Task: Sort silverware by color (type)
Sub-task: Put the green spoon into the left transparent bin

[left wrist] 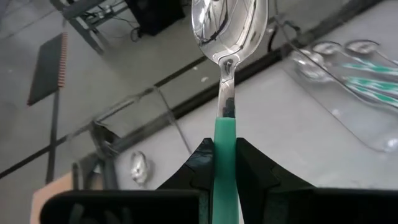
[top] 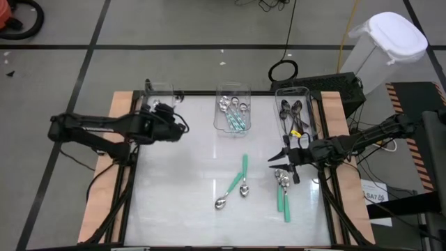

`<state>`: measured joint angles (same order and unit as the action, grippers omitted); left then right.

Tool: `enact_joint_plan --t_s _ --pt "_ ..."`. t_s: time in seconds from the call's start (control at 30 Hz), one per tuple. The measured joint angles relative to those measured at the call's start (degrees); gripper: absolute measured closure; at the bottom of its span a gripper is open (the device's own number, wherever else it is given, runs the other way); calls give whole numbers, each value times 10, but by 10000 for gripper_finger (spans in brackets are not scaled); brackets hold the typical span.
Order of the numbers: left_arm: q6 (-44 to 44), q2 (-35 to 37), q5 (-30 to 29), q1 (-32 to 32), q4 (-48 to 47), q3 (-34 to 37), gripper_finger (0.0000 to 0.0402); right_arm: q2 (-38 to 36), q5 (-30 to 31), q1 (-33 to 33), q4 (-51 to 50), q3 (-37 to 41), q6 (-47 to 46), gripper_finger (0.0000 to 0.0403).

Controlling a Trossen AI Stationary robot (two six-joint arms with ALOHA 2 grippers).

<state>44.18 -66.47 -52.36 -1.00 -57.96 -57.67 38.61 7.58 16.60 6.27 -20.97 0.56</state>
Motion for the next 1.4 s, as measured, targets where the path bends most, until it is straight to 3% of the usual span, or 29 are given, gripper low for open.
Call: enact_joint_plan --t_s 0.27,0.7,1.13,1.4 --pt "-51 24 -2 -75 21 10 365 0 1 0 78 0 72 303" --pt "-136 158 54 -213 204 198 365 0 1 0 125 0 85 303" --pt "-202 155 121 -335 363 277 365 0 1 0 121 0 64 303" --pt "-168 126 179 -390 389 306 365 0 -1 0 105 0 55 303"
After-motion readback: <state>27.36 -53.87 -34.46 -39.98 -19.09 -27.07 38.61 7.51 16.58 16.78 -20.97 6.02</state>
